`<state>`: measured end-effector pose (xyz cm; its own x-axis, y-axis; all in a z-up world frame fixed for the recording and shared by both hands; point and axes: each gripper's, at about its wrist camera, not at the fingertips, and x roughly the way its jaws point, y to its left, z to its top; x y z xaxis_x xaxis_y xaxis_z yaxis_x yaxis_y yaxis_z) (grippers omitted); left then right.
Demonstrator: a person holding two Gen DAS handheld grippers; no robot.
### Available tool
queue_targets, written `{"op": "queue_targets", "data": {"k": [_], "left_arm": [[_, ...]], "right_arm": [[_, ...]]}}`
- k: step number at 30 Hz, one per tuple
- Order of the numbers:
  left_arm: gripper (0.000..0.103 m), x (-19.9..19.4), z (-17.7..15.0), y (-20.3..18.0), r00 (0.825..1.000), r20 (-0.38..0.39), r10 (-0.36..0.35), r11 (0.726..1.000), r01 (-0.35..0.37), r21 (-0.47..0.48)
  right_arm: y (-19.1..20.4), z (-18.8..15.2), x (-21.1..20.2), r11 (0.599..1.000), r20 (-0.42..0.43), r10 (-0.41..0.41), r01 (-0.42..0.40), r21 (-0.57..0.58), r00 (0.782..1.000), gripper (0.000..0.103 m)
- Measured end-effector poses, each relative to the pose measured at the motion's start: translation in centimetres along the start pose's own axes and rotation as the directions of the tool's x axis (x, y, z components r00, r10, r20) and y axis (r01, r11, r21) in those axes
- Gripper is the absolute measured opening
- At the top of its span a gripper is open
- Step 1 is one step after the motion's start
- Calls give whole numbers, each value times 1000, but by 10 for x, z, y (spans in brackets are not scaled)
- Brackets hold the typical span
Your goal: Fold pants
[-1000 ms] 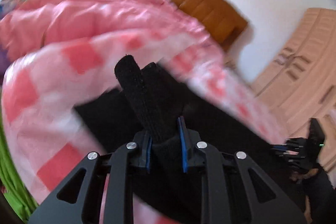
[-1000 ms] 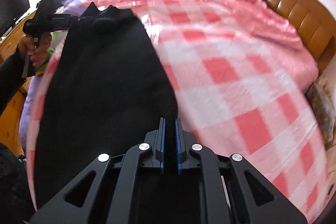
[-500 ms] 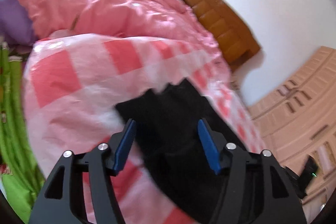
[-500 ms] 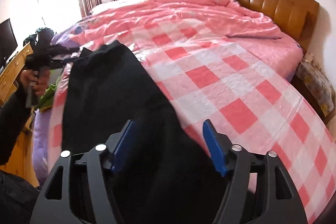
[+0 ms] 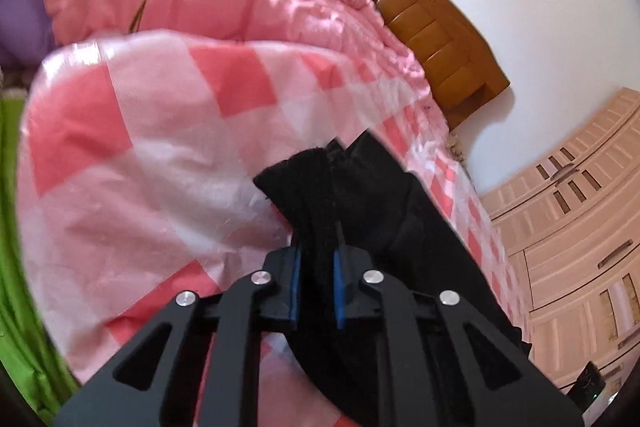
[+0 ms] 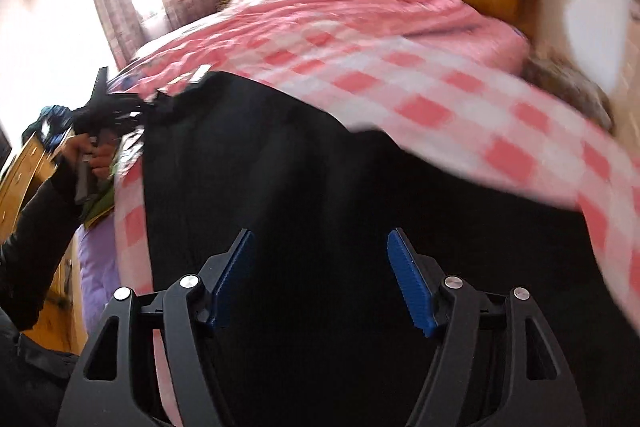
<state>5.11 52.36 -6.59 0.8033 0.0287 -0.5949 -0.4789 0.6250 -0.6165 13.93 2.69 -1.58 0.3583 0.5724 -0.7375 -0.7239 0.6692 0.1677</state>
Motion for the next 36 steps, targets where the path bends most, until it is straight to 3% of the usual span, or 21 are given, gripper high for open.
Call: {"op": "queue_targets", "data": {"k": [3,5,9,12,16,19,21,23,25,28,29,30,31,32,33,34,35,36], "left_arm": [[10,-36,5,-16,995,99,17,999,-21,47],[10,-51,6,-19,988,136,66,995,-74,59],[10,-31,-4,13,976,77,204,979,-205,8],[10,-33,-10,21,980,88,179,984,-179,-10],[11,-36,-11,15,972,95,214,976,-216,10],[11,-37,-9,11,967,99,234,971,-237,19],[11,-35,-10,9,963,102,249,967,-252,24],[11,-32,-10,11,961,102,257,965,-261,31],[11,-29,-10,13,962,99,256,965,-259,27],[11,-29,-11,7,954,106,281,954,-289,79],[18,-30,-12,2,945,118,304,943,-316,104],[27,-36,-13,-8,917,154,369,912,-389,130],[31,-44,-16,-18,874,208,439,871,-471,142],[47,-53,-18,-28,831,263,490,831,-537,145],[64,-65,-23,-43,779,340,526,788,-597,149],[70,-83,-34,-69,732,442,519,757,-634,161],[77,-94,-43,-89,721,497,484,752,-633,186],[83,-102,-53,-112,731,529,431,755,-613,233]], "right_arm": [[-29,-19,-24,994,18,-71,70,87,997,68],[-47,-25,-35,986,37,-92,86,142,995,68],[-80,-23,-33,972,56,-126,112,208,990,68],[-79,-4,-16,978,59,-99,86,192,993,68],[-45,28,18,999,25,-16,15,38,1000,68],[-43,34,56,986,-84,-163,160,-44,983,67],[-58,33,54,985,-46,-174,174,-20,984,67],[-76,31,48,965,-53,-257,260,44,965,65],[-88,28,38,976,-15,-175,176,126,984,65],[-71,28,27,974,16,-210,208,84,978,72],[-62,27,23,974,20,-219,217,64,976,77],[-56,27,19,975,23,-217,215,53,976,79],[-46,24,11,978,31,-205,204,39,978,83],[-41,22,6,980,37,-199,198,31,979,86],[-33,14,-7,981,56,-195,194,21,979,87],[-31,9,-13,981,66,-194,193,22,979,88],[-30,3,-22,980,67,-198,196,29,978,88],[-33,-9,-32,974,61,-223,221,48,973,88]]}}
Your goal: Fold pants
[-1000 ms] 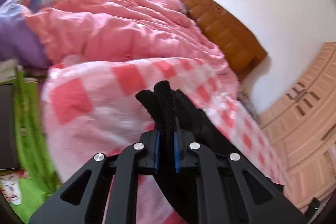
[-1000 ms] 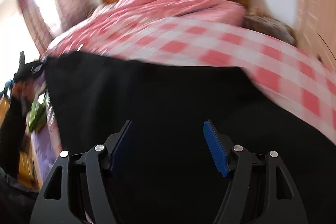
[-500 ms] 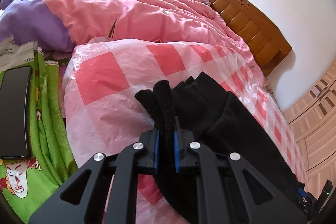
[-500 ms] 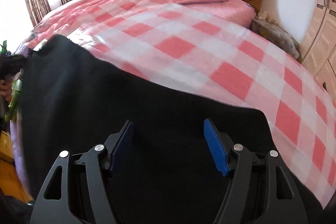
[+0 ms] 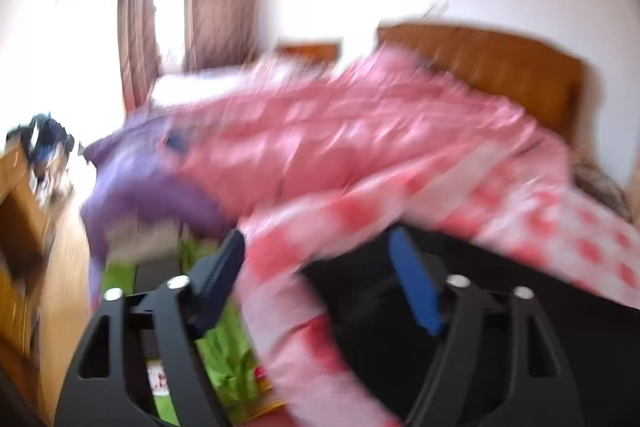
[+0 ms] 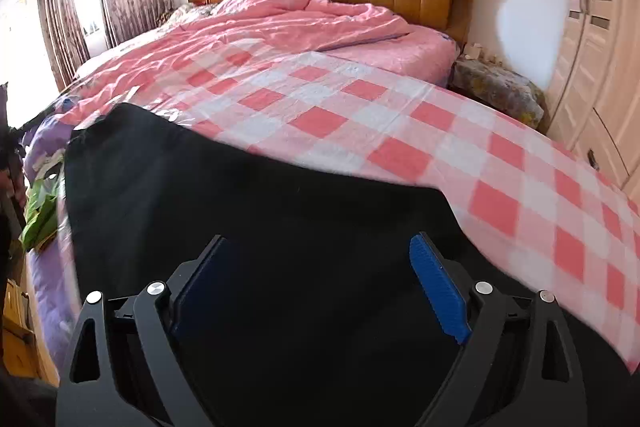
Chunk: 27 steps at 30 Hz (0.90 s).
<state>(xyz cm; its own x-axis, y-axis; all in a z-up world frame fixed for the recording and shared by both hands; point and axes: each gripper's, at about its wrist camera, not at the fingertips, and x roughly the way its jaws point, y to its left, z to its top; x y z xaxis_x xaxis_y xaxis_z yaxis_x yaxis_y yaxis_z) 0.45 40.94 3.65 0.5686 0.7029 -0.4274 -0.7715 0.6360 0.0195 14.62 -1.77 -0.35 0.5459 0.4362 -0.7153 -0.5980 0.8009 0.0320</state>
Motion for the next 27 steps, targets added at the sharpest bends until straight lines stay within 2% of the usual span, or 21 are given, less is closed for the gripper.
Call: {"op": "queue_targets", "data": {"k": [1,2,3,4,5,6,7,9,10,11,12,13,16,17,19,20,23,25,27], "left_arm": [[85,-24,5,-26,995,30,-91,994,90,58],[90,-38,6,-48,984,28,-177,979,173,106],[93,-52,5,-71,961,6,-276,950,272,153],[93,-71,-2,-111,903,-63,-425,877,428,218],[93,-81,-8,-133,862,-111,-495,827,506,245],[93,-93,-19,-160,802,-176,-571,756,597,268],[93,-107,-35,-196,706,-269,-655,647,708,283],[93,-123,-56,-234,614,-359,-703,541,789,290],[93,-134,-69,-259,579,-408,-706,489,815,310],[93,-144,-82,-275,561,-436,-704,449,827,339],[93,-152,-94,-290,555,-457,-695,419,829,370],[93,-158,-108,-305,563,-481,-672,397,822,409],[93,-160,-146,-332,587,-559,-586,365,807,464],[96,-155,-158,-337,605,-579,-547,366,795,484],[98,-147,-162,-333,595,-585,-551,383,803,457],[98,-143,-160,-332,584,-597,-550,386,812,439],[102,-136,-161,-333,585,-607,-538,394,811,433],[102,-141,-160,-332,601,-603,-525,408,799,441],[100,-153,-157,-329,626,-584,-517,425,779,460]], "right_arm": [[-7,-8,-6,999,-4,-34,34,14,999,88],[-16,-16,-12,997,-13,-73,73,30,997,88],[-24,-25,-19,993,-24,-108,109,52,994,88],[-33,-31,-23,989,-31,-128,130,72,991,88],[-45,-38,-28,984,-37,-146,149,103,989,88],[-61,-48,-36,973,-50,-171,177,150,984,88],[-72,-54,-42,962,-65,-194,203,181,979,88],[-92,-71,-58,941,-91,-232,247,233,968,88],[-99,-78,-66,935,-92,-243,258,243,966,88],[-102,-84,-72,932,-92,-250,265,246,964,88],[-107,-94,-79,930,-98,-258,274,244,961,88],[-110,-102,-82,930,-112,-260,280,239,959,88],[-118,-132,-74,932,-207,-266,306,193,941,88],[-121,-144,-78,946,-175,-251,280,164,952,88],[-129,-153,-87,952,-155,-208,236,194,966,88],[-127,-153,-88,953,-152,-206,234,193,967,88],[-119,-150,-90,945,-146,-244,269,186,959,88],[-111,-146,-100,942,-102,-254,270,201,962,88],[-103,-149,-112,948,-56,-216,223,227,975,88]]}}
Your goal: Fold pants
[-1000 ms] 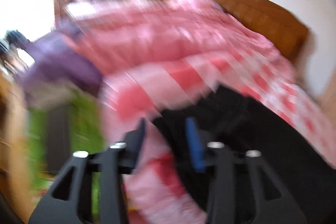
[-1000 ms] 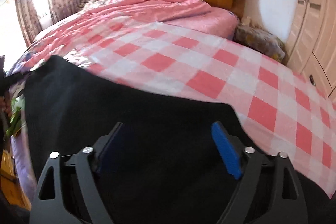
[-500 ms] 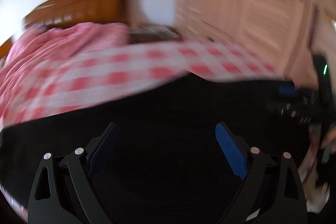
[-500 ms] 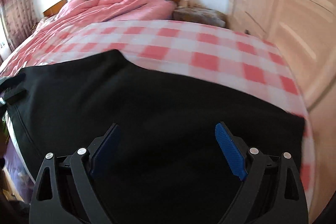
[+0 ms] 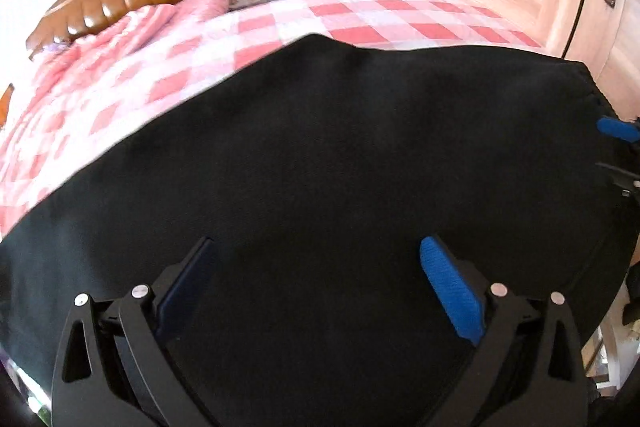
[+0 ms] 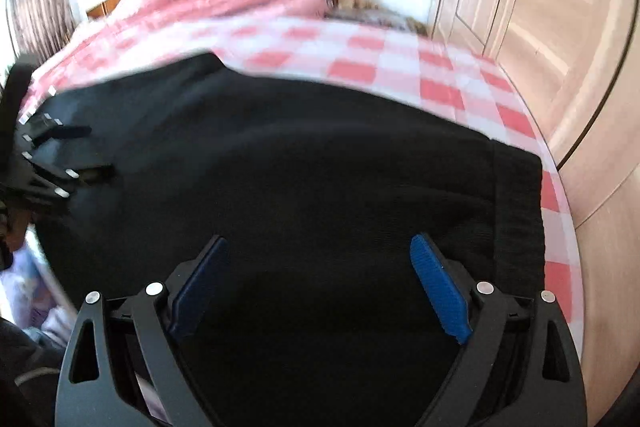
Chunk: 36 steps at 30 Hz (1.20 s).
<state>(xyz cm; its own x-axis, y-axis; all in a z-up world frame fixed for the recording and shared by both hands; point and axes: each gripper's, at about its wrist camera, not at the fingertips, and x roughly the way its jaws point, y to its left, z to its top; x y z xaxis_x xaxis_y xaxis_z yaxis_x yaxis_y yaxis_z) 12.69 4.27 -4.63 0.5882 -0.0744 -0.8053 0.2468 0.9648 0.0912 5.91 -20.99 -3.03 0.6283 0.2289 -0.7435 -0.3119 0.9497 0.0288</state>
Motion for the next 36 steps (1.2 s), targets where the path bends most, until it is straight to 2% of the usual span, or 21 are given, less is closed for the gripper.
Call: {"op": "queue_targets", "data": {"k": [2,4,7,9,11,15,19,21,24,28,30,34,36], "left_arm": [[100,-23,-5,-11,999,40,-21,1000,20,8],[101,-37,-11,-18,996,73,-45,999,44,11],[101,-39,-24,-29,996,61,-67,997,64,40],[101,-30,-38,-34,998,34,-59,997,57,57],[101,-31,-42,-29,996,48,-81,997,80,19],[100,-46,-43,-25,992,85,-94,996,94,4],[101,-72,-50,-40,978,149,-144,988,133,78],[101,-72,-54,-50,977,170,-128,987,109,115],[101,-59,-51,-60,982,141,-126,987,110,115],[101,-46,-54,-67,986,118,-116,986,99,134],[101,-44,-55,-64,986,114,-121,986,106,127],[101,-38,-55,-59,984,96,-148,985,138,99],[102,-35,-55,-58,983,94,-158,985,150,85]], "right_arm": [[6,-11,-6,1000,-1,9,-9,-9,1000,89],[10,-19,-5,999,-15,-19,18,-40,1000,89],[4,-36,-7,1000,-7,12,-12,-9,1000,91],[12,-41,-10,997,-13,-31,30,-69,999,92],[15,-43,-15,995,-17,-50,48,-84,999,91],[14,-56,-42,994,53,-2,7,-108,999,91],[12,-81,-53,993,67,46,-38,-111,997,91],[11,-78,-53,996,84,52,-45,-77,995,91],[12,-59,-47,1000,118,11,-8,-25,993,91],[19,-39,-20,999,83,-32,33,-17,996,91],[24,-45,-11,999,61,-43,45,-27,997,92],[20,-57,-18,999,46,-21,23,-36,999,92],[23,-61,-19,997,31,-36,38,-71,999,92]]}}
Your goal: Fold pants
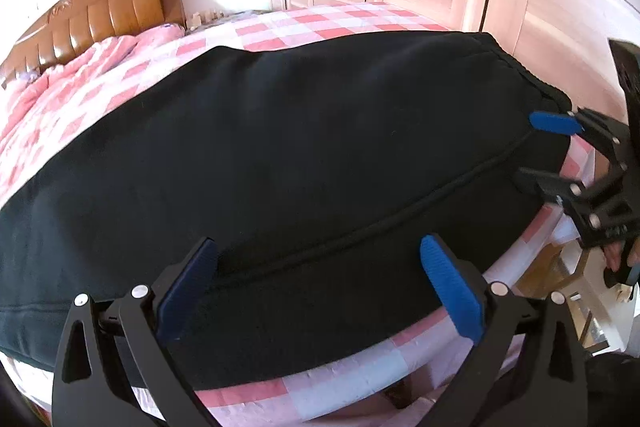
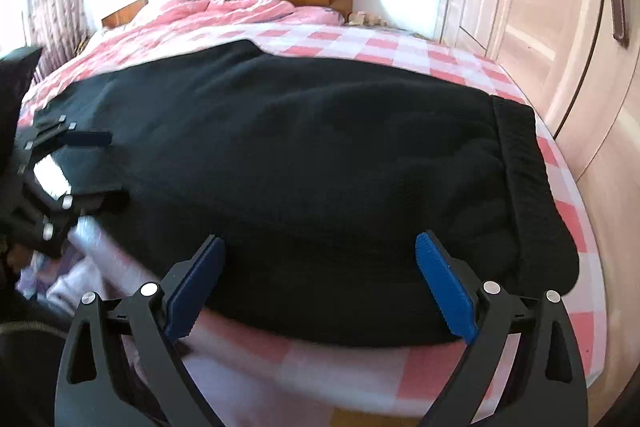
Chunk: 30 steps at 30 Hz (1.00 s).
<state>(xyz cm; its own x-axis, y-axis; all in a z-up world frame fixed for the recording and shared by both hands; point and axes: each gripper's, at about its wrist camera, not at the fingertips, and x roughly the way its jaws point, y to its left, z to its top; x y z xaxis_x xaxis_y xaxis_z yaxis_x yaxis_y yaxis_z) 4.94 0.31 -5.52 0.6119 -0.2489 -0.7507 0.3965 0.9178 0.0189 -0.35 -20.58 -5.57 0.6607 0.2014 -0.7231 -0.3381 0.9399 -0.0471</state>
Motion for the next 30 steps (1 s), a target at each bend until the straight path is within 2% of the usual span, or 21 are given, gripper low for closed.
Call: {"op": "queue_targets", "data": {"k": [2,17,20,22,24,26,27,28,30], "left_arm": [[102,1,-1,1,1000,0,-7,1000,7,-8],[102,-2,-7,0,1000,17,-12,1000,13,-5],[101,-7,-4,0,1000,2,-7,1000,7,-3],[101,-23,-1,8,999,41,-3,1000,3,-3],[101,-34,3,28,996,73,46,998,-44,-33],[101,-36,2,69,991,58,124,986,-116,-124],[101,-34,-1,92,987,29,159,971,-152,-183],[101,-33,-7,125,980,-11,196,943,-192,-270],[101,-34,-18,162,976,-42,214,908,-215,-360]], "right_arm": [[4,-1,0,1000,-8,-24,24,-18,1000,92],[4,0,3,1000,-27,-26,26,-10,999,92],[6,12,3,999,-96,-46,47,7,994,92],[12,25,-2,999,-70,-47,47,7,996,92],[23,39,-4,1000,-14,-9,9,2,1000,92],[38,53,5,1000,-3,13,-13,-11,1000,92],[50,60,13,999,2,15,-15,-36,1000,92],[61,65,20,998,5,13,-12,-62,1000,92],[82,71,41,994,-29,6,-9,-109,1000,92]]}}
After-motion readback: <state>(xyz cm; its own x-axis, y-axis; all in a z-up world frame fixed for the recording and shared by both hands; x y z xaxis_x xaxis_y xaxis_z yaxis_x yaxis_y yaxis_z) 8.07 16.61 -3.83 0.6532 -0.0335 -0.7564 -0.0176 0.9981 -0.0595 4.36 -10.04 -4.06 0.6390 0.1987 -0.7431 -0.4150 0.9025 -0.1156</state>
